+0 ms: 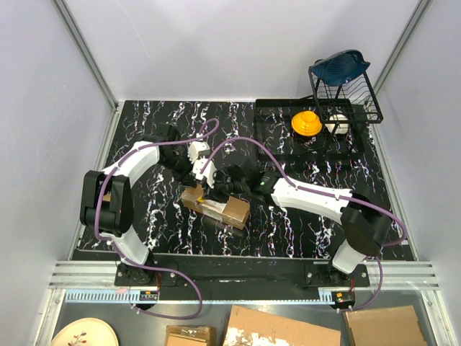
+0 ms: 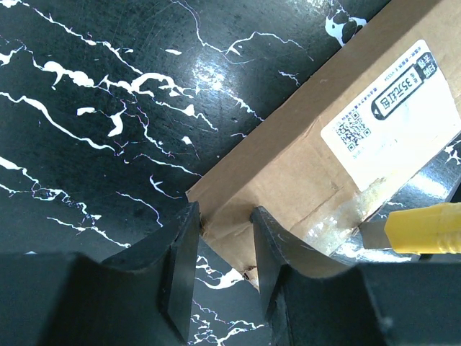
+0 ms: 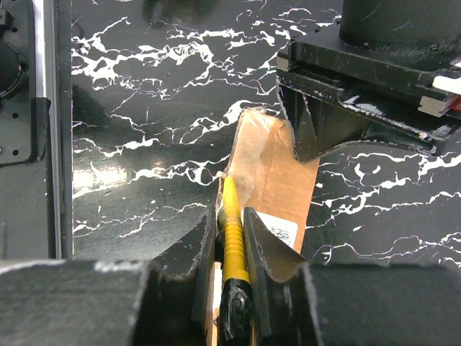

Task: Unpack the express box
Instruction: Cut the express box at the center of the board.

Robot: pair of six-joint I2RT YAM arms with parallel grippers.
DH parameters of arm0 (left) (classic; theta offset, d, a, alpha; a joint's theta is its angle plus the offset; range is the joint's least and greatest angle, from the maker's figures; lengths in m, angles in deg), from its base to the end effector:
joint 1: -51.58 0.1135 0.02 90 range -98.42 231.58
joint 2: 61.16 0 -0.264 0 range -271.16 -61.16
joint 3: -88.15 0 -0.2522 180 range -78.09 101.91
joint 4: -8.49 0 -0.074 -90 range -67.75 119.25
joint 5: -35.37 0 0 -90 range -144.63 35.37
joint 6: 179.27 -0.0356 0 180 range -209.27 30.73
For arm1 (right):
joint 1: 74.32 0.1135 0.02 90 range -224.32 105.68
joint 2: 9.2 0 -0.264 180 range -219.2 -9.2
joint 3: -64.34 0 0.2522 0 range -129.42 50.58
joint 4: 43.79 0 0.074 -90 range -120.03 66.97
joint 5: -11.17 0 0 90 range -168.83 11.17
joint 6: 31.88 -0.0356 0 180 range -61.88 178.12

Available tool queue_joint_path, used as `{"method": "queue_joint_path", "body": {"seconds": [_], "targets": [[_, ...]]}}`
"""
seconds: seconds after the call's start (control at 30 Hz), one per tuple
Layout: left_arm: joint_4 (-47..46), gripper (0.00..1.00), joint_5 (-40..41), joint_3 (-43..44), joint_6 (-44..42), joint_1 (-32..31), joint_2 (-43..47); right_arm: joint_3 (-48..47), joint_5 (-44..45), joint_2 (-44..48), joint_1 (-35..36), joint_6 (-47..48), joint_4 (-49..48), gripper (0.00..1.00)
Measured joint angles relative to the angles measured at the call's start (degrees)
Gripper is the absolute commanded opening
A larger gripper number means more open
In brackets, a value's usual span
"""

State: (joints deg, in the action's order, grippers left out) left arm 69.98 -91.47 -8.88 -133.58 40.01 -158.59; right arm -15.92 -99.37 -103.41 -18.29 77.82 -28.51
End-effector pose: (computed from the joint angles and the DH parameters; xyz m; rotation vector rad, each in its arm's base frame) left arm 0.3124 -0.0857 0.2129 1.3290 2.2751 -0.7498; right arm 0.2007 0.3203 0.2636 -1.4810 1.5374 0.7535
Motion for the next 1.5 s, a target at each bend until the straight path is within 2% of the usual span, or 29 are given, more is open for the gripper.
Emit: {"method": "queue_joint_path", "body": {"seconds": [0.6, 1.5], "targets": [[-0.7, 0.34, 0.0, -0.4, -0.1, -0.1, 0.3, 0.2, 1.9, -0.3, 0.7, 0.0, 1.4, 0.0], [-1.2, 0.33, 0.3, -0.7, -0.3, -0.8, 0.2, 3.2, 6.5, 7.5, 1.0, -1.1, 10.9, 0.0]]}}
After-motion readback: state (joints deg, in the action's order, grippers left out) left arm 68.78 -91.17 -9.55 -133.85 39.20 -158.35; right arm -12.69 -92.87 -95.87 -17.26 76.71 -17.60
